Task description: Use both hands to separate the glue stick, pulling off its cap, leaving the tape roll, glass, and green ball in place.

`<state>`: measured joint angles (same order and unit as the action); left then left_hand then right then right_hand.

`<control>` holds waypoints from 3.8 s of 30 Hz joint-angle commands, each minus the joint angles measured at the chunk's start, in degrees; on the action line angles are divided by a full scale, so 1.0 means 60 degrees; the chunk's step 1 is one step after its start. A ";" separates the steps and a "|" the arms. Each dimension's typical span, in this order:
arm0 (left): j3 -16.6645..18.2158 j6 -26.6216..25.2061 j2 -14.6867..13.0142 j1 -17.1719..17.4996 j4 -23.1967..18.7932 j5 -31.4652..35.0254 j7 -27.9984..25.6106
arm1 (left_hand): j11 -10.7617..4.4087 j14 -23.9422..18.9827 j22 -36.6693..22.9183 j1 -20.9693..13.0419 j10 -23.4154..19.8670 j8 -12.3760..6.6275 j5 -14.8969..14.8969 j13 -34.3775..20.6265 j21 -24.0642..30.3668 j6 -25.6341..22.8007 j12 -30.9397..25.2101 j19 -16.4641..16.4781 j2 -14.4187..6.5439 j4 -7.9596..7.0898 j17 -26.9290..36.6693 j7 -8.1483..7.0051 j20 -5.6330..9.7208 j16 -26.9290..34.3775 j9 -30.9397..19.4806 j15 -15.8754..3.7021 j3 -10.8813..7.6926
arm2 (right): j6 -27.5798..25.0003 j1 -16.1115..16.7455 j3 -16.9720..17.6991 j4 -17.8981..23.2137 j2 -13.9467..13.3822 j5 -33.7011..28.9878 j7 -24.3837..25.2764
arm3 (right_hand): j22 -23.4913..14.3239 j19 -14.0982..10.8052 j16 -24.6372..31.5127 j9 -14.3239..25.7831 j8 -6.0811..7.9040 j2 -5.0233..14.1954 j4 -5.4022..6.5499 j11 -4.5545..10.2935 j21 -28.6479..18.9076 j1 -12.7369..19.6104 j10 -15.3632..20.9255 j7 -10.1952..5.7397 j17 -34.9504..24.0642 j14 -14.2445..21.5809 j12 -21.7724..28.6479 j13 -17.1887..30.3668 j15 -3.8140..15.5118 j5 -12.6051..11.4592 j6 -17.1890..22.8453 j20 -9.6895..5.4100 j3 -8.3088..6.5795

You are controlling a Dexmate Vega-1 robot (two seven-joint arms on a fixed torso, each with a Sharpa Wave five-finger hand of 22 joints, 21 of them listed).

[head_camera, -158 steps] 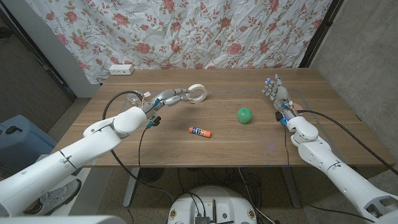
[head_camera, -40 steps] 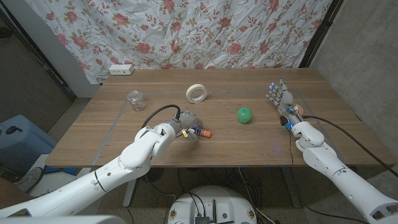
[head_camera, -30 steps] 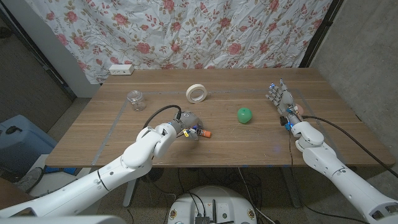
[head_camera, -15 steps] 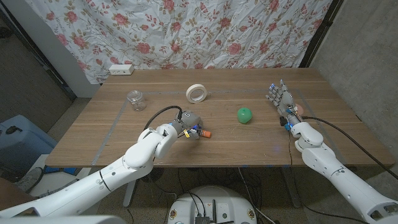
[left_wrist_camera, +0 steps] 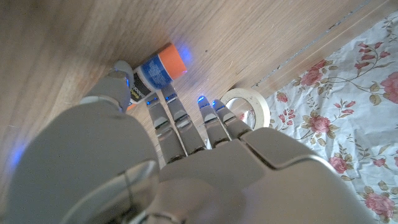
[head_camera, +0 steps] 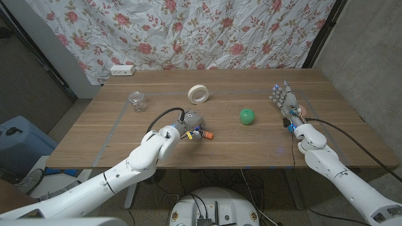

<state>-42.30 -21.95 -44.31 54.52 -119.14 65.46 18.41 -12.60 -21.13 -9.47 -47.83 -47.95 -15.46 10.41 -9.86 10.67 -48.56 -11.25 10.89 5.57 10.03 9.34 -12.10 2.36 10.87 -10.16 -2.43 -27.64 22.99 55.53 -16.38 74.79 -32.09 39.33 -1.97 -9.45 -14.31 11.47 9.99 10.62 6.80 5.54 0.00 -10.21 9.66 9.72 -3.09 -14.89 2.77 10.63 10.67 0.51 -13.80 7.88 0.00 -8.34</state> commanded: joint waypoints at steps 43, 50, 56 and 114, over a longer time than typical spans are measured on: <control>0.0152 0.0430 -0.0167 -0.0356 -0.0209 -0.0094 -0.0414 | -0.0035 -0.0788 -0.0035 -0.0981 -0.2494 0.0205 0.0022 -0.0092 0.0113 -0.2360 -0.0075 0.0809 -0.0649 -0.0060 0.0030 0.0395 0.0512 -0.0056 -0.0074 -0.1481 0.0390 | 0.0086 0.0513 0.0192 0.0874 -0.0390 -0.0181 0.0221 | -0.0017 -0.0038 0.0056 0.0025 0.0056 0.0059 -0.0021 0.0004 -0.0084 -0.0013 0.0087 -0.0006 0.0053 0.0031 0.0082 0.0015 0.0020 -0.0061 0.0196 -0.0012 -0.0117; 0.0238 0.0620 -0.0182 -0.0504 -0.0269 -0.0120 -0.0408 | -0.0032 -0.0800 -0.0035 -0.1001 -0.2604 0.0238 0.0016 -0.0094 0.0091 -0.2435 -0.0074 0.0799 -0.0674 -0.0066 0.0029 0.0393 0.0527 -0.0066 -0.0052 -0.1501 0.0423 | 0.0202 0.0642 0.0275 0.1117 -0.0516 -0.0260 0.0237 | -0.0017 -0.0038 0.0055 0.0025 0.0059 0.0059 -0.0026 0.0005 -0.0083 -0.0015 0.0100 -0.0013 0.0064 0.0025 0.0086 0.0016 0.0024 -0.0061 0.0215 -0.0020 -0.0129; 0.0343 0.0574 -0.0092 -0.0481 -0.0387 -0.0146 -0.0514 | -0.0035 -0.0797 -0.0035 -0.1012 -0.2674 0.0256 0.0012 -0.0096 0.0079 -0.2496 -0.0073 0.0796 -0.0690 -0.0069 0.0027 0.0389 0.0544 -0.0076 -0.0041 -0.1513 0.0447 | 0.0131 0.0854 0.0311 0.1516 -0.0755 -0.0424 0.0314 | -0.0017 -0.0037 0.0055 0.0025 0.0061 0.0053 -0.0041 0.0006 -0.0082 -0.0007 0.0107 -0.0034 0.0078 0.0026 0.0087 0.0016 0.0026 -0.0061 0.0234 -0.0021 -0.0144; 0.0229 -0.0120 0.1502 -0.1068 0.0424 -0.2334 -0.3209 | -0.0035 -0.0796 -0.0038 -0.1021 -0.3101 0.0412 -0.0005 -0.0112 0.0059 -0.2806 -0.0042 0.0842 -0.0803 -0.0099 0.0023 0.0426 0.0518 -0.0103 -0.0034 -0.1495 0.0648 | 0.0370 0.1974 0.0797 0.3486 -0.2912 -0.4459 0.1354 | -0.0043 0.0630 -0.0097 0.0067 -0.0025 -0.1059 -0.1710 0.0253 0.0063 0.1415 0.0511 -0.0906 0.0431 -0.0711 0.0151 0.0104 -0.0317 0.0203 -0.0057 0.0559 -0.0311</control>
<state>-39.70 -21.83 -37.31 49.51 -118.31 53.64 2.61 -10.65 -25.59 -9.46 -52.97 -63.79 -12.68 10.14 -10.24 11.10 -59.82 -11.24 15.49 2.23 9.59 9.36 -8.37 2.45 10.38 -10.02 -2.66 -23.86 24.92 67.07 -11.91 94.89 -47.68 16.72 6.09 -9.48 -11.29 11.00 10.28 10.58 0.70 -4.16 1.03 -9.93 17.43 12.60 -8.11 -12.25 -0.95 11.48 11.07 -1.14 -12.68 8.34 3.00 -10.17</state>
